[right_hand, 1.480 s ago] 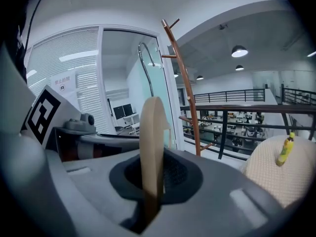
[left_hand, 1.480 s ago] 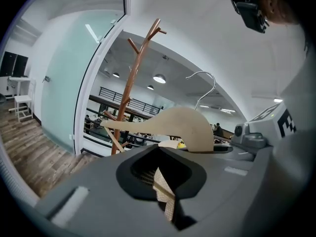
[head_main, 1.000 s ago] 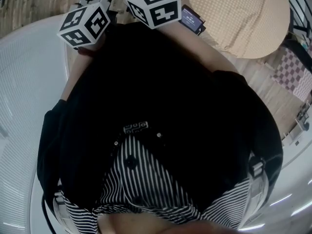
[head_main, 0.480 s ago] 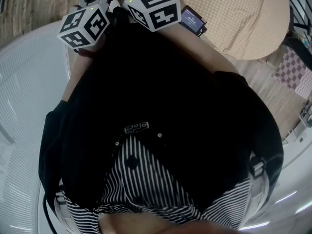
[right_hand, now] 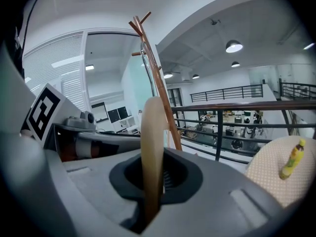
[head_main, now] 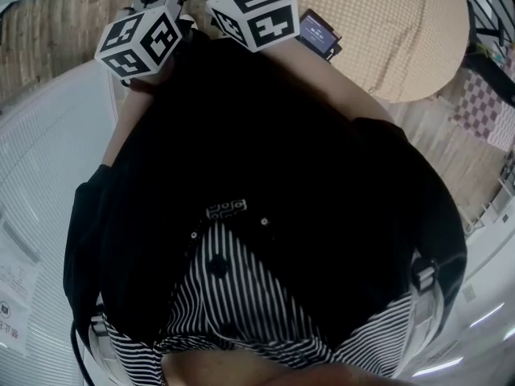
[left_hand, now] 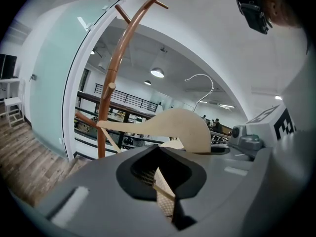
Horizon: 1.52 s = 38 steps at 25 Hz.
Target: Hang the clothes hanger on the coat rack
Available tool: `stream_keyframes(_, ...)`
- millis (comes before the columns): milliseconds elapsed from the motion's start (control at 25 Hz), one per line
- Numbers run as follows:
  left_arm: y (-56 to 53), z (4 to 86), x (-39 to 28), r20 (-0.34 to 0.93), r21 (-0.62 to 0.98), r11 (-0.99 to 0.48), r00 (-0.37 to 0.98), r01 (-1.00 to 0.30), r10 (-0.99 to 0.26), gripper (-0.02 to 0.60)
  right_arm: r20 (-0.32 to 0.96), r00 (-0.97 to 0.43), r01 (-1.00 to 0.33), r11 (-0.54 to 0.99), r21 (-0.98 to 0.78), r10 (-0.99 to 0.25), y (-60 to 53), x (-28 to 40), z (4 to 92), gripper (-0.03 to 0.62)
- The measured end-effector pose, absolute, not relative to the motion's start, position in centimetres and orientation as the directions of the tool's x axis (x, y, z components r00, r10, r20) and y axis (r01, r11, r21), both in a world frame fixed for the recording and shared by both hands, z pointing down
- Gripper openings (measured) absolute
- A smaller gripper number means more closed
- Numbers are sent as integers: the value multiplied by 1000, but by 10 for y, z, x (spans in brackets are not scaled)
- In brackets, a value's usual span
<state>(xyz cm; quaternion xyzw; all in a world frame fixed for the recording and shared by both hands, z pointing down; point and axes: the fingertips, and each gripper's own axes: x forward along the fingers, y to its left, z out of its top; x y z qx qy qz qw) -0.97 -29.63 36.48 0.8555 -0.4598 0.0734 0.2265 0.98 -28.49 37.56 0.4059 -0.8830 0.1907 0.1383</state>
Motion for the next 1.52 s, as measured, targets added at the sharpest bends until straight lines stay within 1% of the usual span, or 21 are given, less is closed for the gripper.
stream_keyframes(280, -342, 357, -51, 335, 309, -495, 580, -812, -742, 3, 408, -648, -754, 618, -224, -643, -321, -34, 366, 17)
stream_keyframes(480, -352, 365, -48, 358, 335, -550, 644, -765, -676, 3, 433, -665, -737, 630, -247, -608, -327, -35, 374, 17)
stream_keyframes(560, -350, 363, -42, 352, 351, -621, 713, -701, -606, 3, 433, -693, -707, 661, -252, -576, -325, -33, 371, 17)
stream_keyframes(680, -338, 359, -39, 319, 358, -748, 826, -559, -465, 3, 419, -759, -625, 737, -258, -497, -317, -37, 364, 17)
stream_keyframes(800, -327, 358, -43, 282, 371, -818, 892, -440, -352, 3, 423, -809, -545, 791, -278, -409, -315, -39, 363, 17)
stream_keyframes(960, -331, 361, -52, 257, 427, -822, 922, -378, -290, 3, 474, -827, -474, 826, -304, -301, -309, -33, 374, 17)
stream_keyframes(1160, -343, 361, -61, 240, 425, -848, 943, -316, -231, 3, 478, -841, -433, 845, -314, -253, -314, -41, 379, 17)
stream_keyframes(1280, -343, 358, -71, 231, 435, -872, 964, -225, -133, 3, 480, -846, -411, 857, -312, -231, -318, -50, 381, 17)
stream_keyframes(1400, -343, 359, -79, 246, 433, -889, 968, -150, -44, 3, 488, -856, -365, 871, -329, -174, -320, -60, 388, 17)
stream_keyframes(1520, -342, 359, -90, 231, 429, -900, 973, -78, 25, 3, 485, -867, -314, 883, -349, -116, -321, -73, 392, 17)
